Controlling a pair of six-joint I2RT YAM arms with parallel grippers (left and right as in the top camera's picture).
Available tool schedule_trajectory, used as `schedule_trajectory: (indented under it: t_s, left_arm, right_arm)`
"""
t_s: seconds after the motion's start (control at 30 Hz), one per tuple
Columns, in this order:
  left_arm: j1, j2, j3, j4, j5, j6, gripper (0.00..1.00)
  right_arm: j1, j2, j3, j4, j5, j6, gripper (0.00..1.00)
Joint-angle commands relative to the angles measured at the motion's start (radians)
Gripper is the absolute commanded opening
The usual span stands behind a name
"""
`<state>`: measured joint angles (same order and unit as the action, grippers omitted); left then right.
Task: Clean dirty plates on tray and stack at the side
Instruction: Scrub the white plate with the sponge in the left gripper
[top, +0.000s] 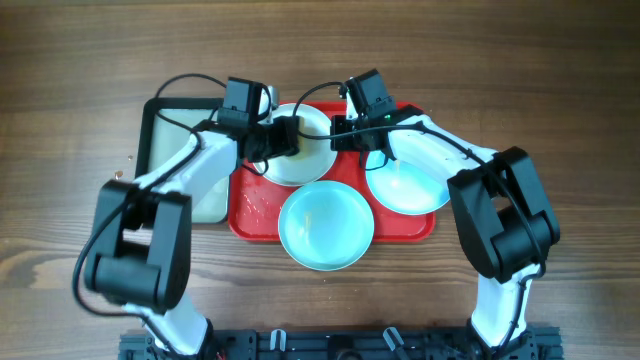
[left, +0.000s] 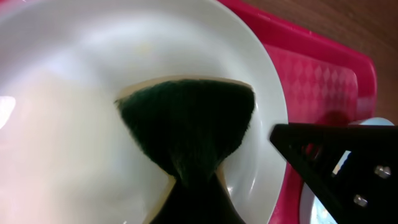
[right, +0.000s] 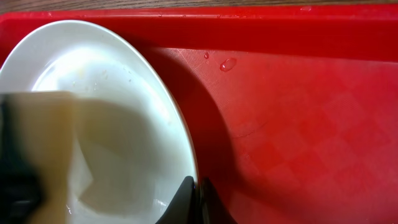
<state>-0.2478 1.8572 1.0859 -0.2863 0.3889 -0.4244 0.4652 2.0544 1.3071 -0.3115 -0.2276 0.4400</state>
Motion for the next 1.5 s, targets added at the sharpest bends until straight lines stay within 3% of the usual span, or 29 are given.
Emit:
schedule_trajectory:
  t_s: [0.0,0.1,0.33,0.5,0.9,1.1,1.33,1.47]
  left_arm:
    - [0.004,-0.092,0.035,-0.064,-0.203,0.028,0.04]
    - [0.003,-0.074,0.032,-0.127,-0.31,0.029,0.04]
    - [0.0,0.064,0.03,-0.111,-0.315,0.054,0.04]
    - [-0.026,0.12,0.03,-0.107,-0.195,0.053,0.04]
    - [-0.159,0.12,0.03,-0.05,-0.183,0.022,0.04]
    - [-0.152,0.117,0.04,0.037,0.014,0.024,0.04]
    - [-0.057,-0.018,0.067,0.023,0.005,0.08,0.04]
    - [-0.008,-0.039,0.066,-0.084,-0.143,0.08,0.04]
  right_arm:
    - [0.003,0.018,0.007,0.005,0.002,-0.021,0.04]
    - [0.003,0.018,0.007,0.005,0.002,-0.021,0.04]
    - [0.003,0.018,0.007,0.005,0.002,-0.021,0.04]
    - [0.003,0.018,0.007,0.005,0.002,-0.021,0.04]
    - [0.003,0.018,0.007,0.005,0.002,-0.021,0.04]
    - [0.003,0.018,0.007,0.005,0.002,-0.021,0.04]
    - [0.003,0.018,0.007,0.004,0.002,-0.021,0.04]
    - [0.003,0.018,0.007,0.004,0.002,-0.021,0.04]
